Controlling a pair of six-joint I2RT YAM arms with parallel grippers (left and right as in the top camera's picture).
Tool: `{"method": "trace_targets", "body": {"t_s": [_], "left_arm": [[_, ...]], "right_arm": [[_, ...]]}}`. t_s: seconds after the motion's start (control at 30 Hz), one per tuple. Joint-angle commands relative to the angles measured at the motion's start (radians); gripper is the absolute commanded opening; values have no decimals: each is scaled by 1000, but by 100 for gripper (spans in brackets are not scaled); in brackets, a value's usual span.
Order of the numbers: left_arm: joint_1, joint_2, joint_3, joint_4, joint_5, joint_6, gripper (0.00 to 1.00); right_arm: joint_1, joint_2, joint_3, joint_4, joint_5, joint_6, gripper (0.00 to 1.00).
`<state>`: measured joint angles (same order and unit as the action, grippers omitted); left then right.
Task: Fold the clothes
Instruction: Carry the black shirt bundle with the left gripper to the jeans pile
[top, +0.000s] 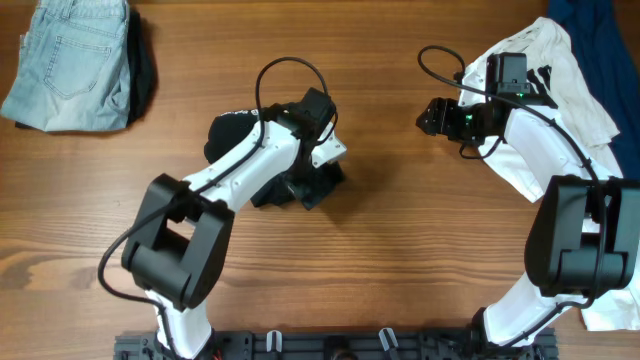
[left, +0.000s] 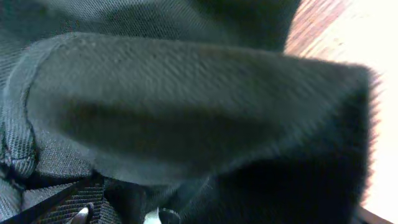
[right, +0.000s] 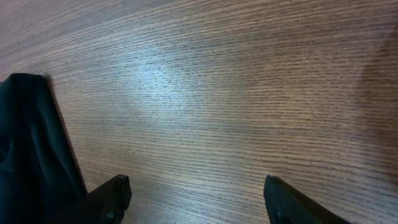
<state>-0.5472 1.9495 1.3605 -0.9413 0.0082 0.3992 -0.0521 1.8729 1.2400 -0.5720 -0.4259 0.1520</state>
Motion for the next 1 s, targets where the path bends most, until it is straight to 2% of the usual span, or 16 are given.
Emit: {"method": "trace_targets", "body": {"t_s": [0.0, 0.03, 0.13, 0.17, 0.2, 0.23, 0.3, 0.4, 0.53, 0.7, 0.83, 0.97], "left_arm": [[29, 86, -15, 23, -92, -24, 93], [35, 98, -15, 26, -105, -42, 92], [55, 140, -15, 38, -107, -92, 79], [58, 150, -15, 45, -106, -101, 71], [60, 161, -15, 53, -106, -101, 61], [61, 175, -15, 69, -107, -101, 38], [61, 183, -15, 87, -106, -105, 6], [61, 182, -14, 101, -116, -139, 4], [92, 133, 55, 19, -245, -200, 4], [241, -14, 278, -105, -245, -221, 4], [388, -131, 379, -79, -245, -212, 4], [523, -200, 422, -25, -247, -139, 4]], "right_arm": [[6, -31, 23, -4, -8, -22, 74], [6, -31, 23, -4, -6, -21, 74], [6, -31, 23, -5, 8, -21, 74], [6, -31, 23, -5, 8, -21, 74], [6, -31, 23, -5, 7, -21, 74], [6, -31, 23, -5, 8, -22, 74], [6, -31, 23, -6, 8, -21, 74], [6, -31, 23, -6, 8, -21, 74], [6, -31, 23, -5, 8, -21, 74], [6, -31, 23, -5, 8, -21, 74], [6, -31, 23, -5, 8, -21, 74], [6, -31, 23, -4, 8, -20, 74]]}}
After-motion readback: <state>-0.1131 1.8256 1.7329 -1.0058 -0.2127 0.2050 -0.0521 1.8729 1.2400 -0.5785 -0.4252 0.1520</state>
